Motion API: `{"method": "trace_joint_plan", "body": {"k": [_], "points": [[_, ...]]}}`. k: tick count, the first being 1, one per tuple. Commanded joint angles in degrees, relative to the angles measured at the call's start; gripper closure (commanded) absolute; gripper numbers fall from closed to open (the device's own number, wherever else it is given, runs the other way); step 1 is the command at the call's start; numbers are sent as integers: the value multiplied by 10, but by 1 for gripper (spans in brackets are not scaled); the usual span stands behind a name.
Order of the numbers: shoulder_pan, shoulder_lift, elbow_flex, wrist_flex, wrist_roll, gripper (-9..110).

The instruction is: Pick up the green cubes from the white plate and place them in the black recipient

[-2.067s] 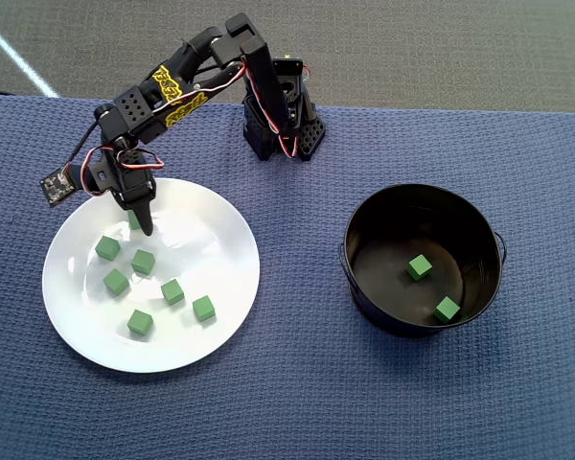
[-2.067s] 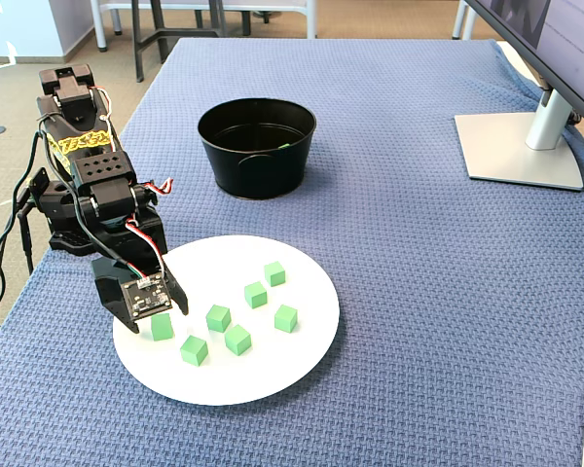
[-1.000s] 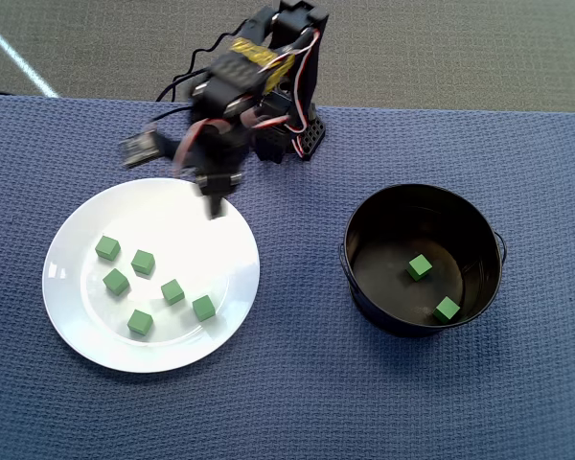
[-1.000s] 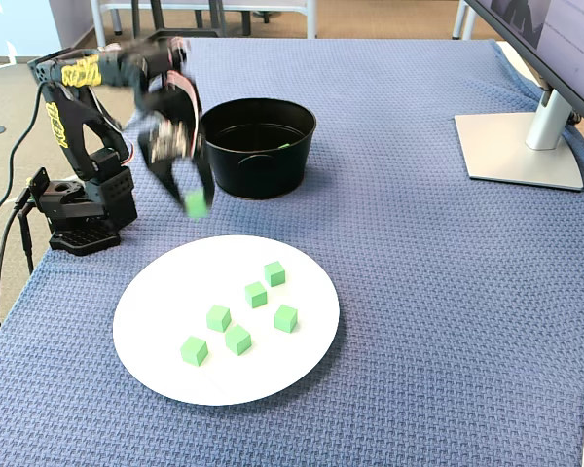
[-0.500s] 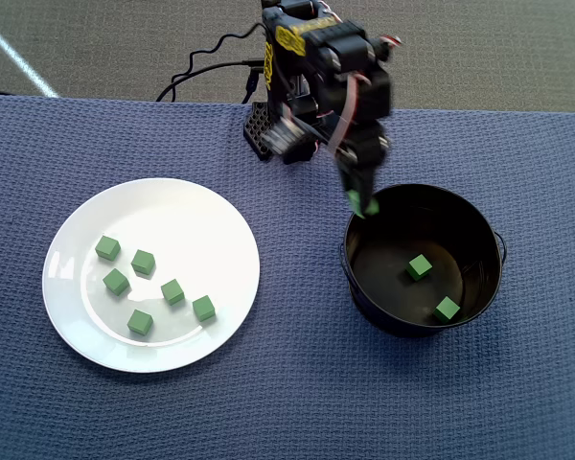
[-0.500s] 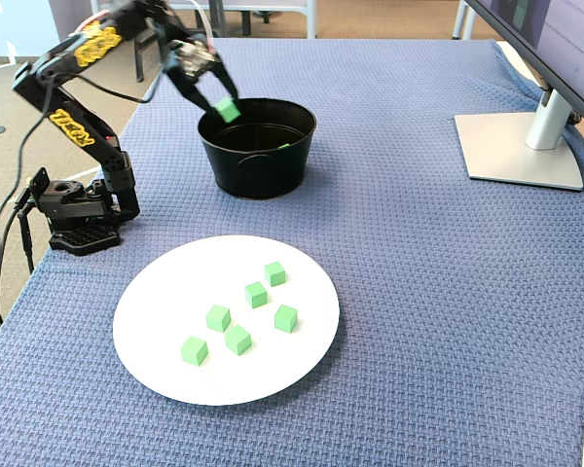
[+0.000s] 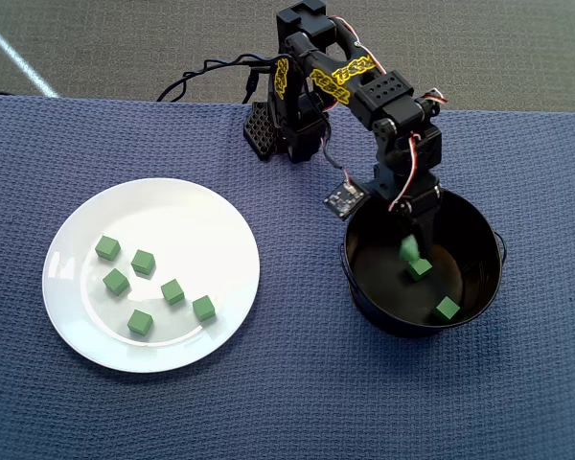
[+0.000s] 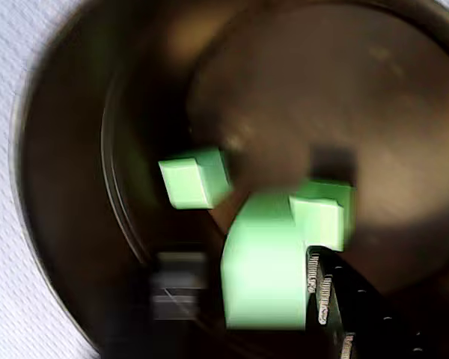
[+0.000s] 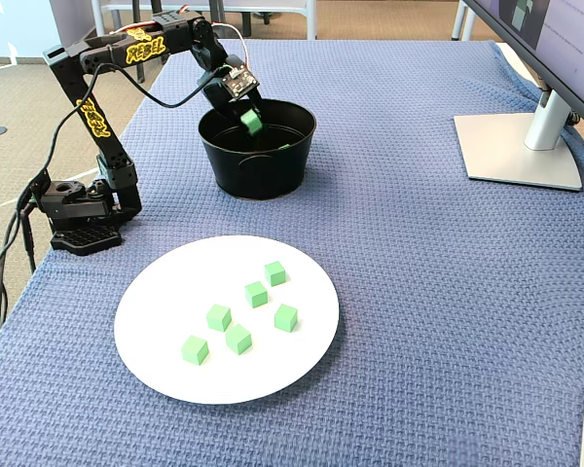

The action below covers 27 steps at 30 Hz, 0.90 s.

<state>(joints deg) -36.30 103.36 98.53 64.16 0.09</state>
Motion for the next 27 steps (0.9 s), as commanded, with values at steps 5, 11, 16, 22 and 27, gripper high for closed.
{"method": "trace_joint_plan", "body": {"k": [5, 11, 16, 22, 27], "points": [[38, 54, -47, 47, -19, 65], [219, 33, -206, 178, -90, 69], [416, 15, -214, 146, -98, 76], [549, -47, -123, 57, -177, 64], [590, -113, -73, -6, -251, 62]]}}
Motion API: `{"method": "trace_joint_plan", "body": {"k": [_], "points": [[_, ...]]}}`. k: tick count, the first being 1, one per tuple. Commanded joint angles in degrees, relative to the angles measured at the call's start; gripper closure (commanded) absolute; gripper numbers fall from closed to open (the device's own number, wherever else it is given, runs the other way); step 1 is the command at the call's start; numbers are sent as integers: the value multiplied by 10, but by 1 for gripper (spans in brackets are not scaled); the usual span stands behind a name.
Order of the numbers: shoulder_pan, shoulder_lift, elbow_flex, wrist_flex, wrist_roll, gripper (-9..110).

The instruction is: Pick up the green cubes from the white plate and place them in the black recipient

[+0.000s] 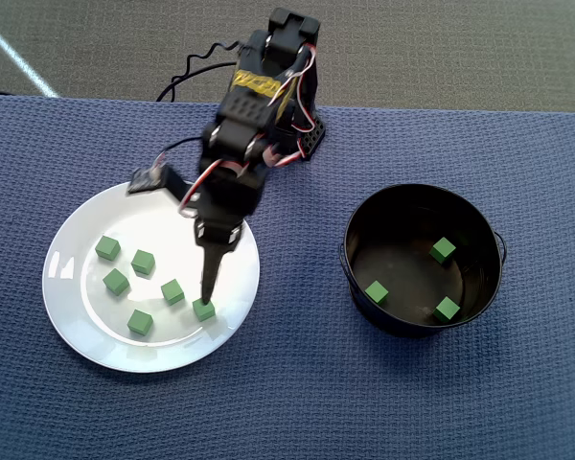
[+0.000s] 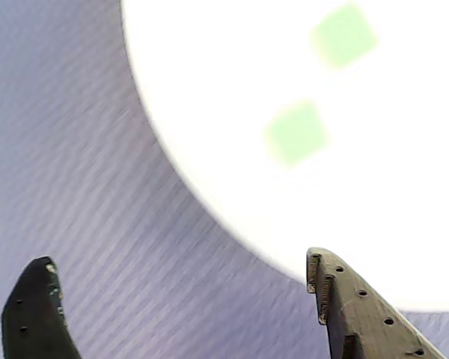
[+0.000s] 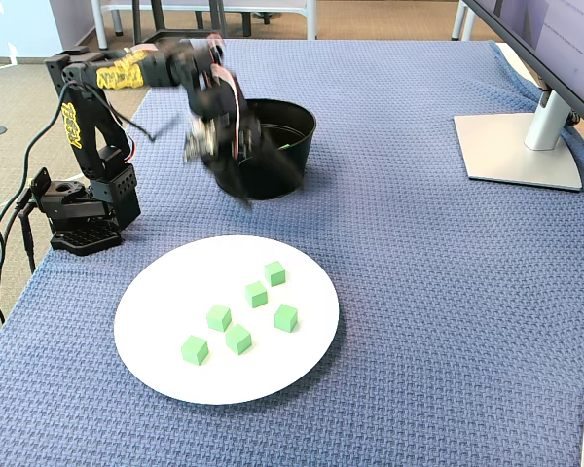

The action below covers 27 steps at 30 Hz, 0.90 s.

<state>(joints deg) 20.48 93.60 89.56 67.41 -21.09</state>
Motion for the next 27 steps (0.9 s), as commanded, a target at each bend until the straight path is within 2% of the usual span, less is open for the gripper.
{"method": "trace_joint_plan", "body": {"k": [1, 7, 14, 17, 22, 27], "points": [[25, -27, 20, -41, -54, 62], [42, -92, 11, -57, -126, 59], [66, -131, 0, -95, -45, 69], [65, -142, -1, -88, -88, 70], [50, -160, -3, -76, -215, 71], [33, -193, -29, -73, -274, 70]]}}
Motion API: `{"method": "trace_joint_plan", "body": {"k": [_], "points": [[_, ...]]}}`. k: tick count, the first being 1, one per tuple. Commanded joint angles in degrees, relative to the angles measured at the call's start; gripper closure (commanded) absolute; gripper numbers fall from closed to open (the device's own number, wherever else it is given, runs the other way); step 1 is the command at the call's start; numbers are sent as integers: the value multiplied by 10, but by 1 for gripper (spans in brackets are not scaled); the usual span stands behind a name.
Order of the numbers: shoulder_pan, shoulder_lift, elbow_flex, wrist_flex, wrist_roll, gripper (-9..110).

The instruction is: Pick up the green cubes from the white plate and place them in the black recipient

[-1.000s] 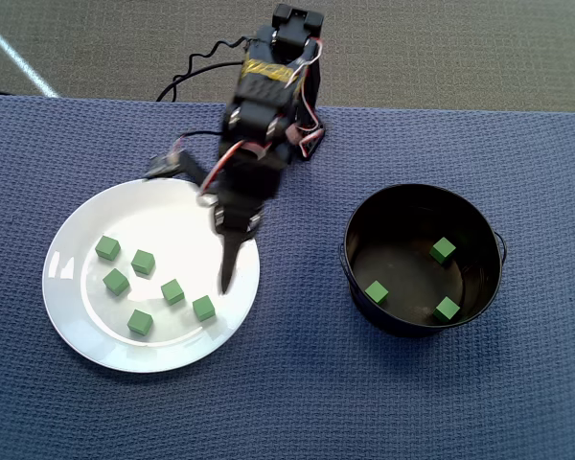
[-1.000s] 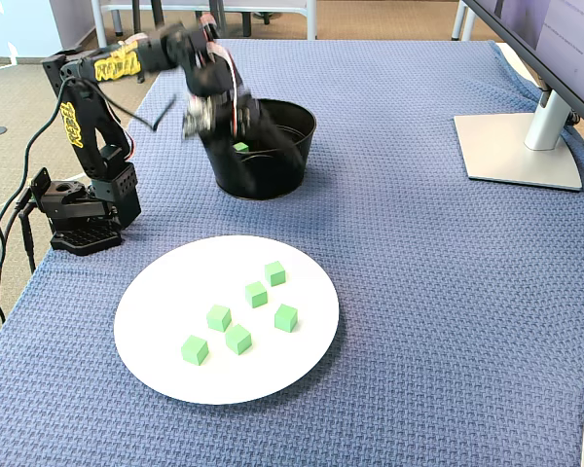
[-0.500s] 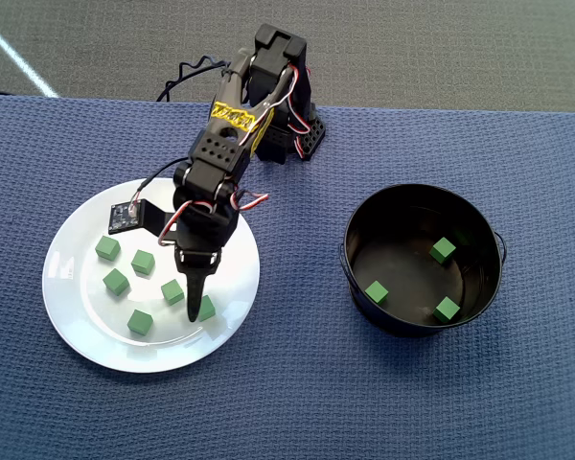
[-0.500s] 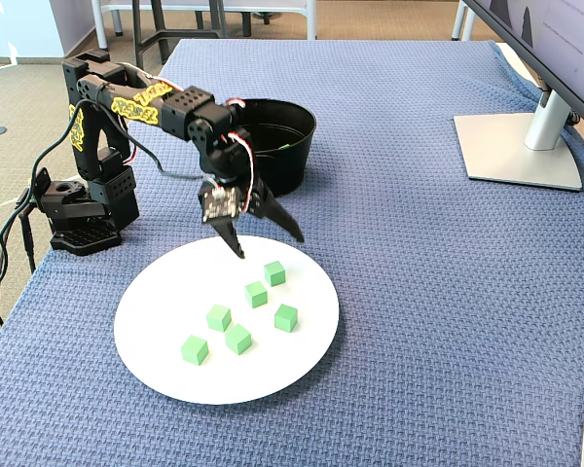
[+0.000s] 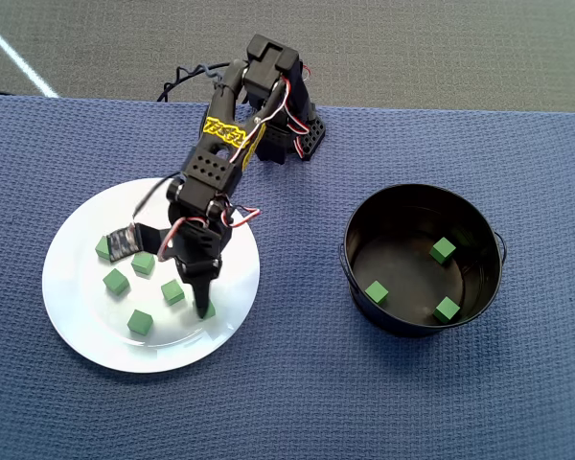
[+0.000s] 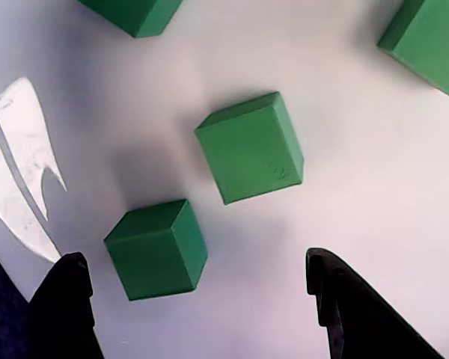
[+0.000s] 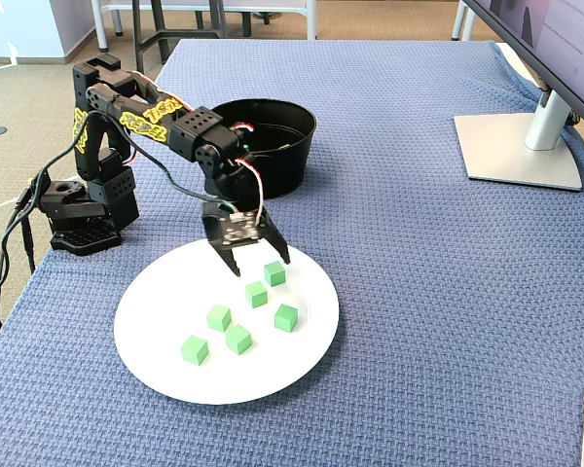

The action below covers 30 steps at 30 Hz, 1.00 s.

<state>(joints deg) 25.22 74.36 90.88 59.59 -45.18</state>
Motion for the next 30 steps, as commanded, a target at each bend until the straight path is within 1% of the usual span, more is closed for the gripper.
{"method": "trace_joint_plan", "body": {"k": [1, 9, 13, 21, 23, 26, 27, 30], "points": [[-16, -8, -49, 4, -37, 70], [-25, -74, -118, -7, -25, 72], [-33, -78, -119, -10, -20, 75], [-40, -67, -91, -19, -24, 76], [-41, -64, -85, -22, -23, 80], [-42, -62, -72, -32, -33, 97], [-43, -62, -69, -33, -36, 100], [-43, -55, -58, -42, -32, 102]]}}
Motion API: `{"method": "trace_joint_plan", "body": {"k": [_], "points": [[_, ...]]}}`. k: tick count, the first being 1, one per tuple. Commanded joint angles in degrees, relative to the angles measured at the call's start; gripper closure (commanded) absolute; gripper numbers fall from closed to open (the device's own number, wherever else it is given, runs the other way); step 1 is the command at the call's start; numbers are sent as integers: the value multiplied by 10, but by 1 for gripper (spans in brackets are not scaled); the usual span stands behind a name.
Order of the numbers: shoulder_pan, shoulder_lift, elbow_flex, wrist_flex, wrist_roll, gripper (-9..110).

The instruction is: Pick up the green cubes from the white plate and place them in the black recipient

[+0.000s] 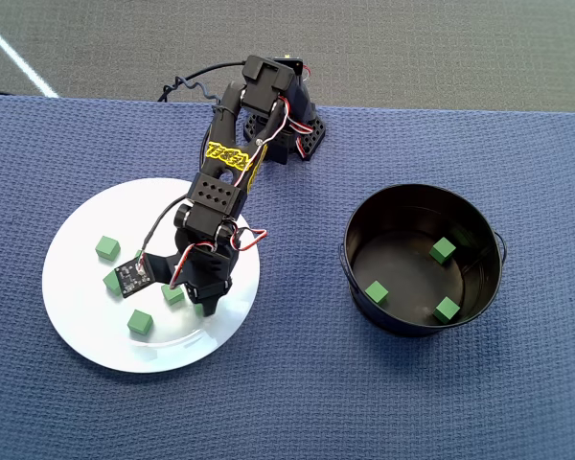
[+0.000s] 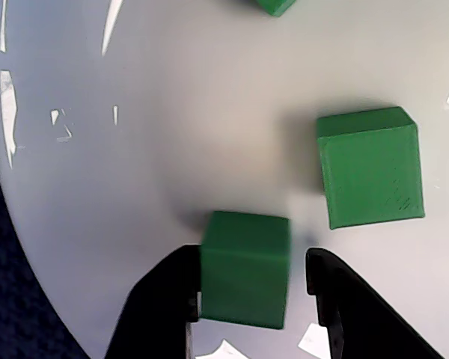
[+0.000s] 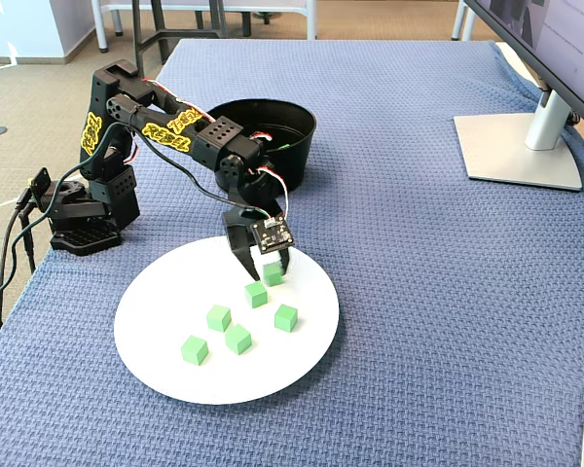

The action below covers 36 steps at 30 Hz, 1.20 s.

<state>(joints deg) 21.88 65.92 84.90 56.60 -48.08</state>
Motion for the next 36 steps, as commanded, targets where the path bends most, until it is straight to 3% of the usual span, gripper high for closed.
{"method": "trace_joint_plan", "body": {"k": [1, 6, 15, 20, 29, 36], "points": [[-9, 32, 3, -13, 3, 102], [-7, 115, 54, -46, 77, 102], [-12, 451, 171, 35, 283, 102], [-117, 575, 230, 79, 355, 102], [-437, 511, 176, 92, 467, 102], [-560, 355, 84, 50, 497, 102]]}}
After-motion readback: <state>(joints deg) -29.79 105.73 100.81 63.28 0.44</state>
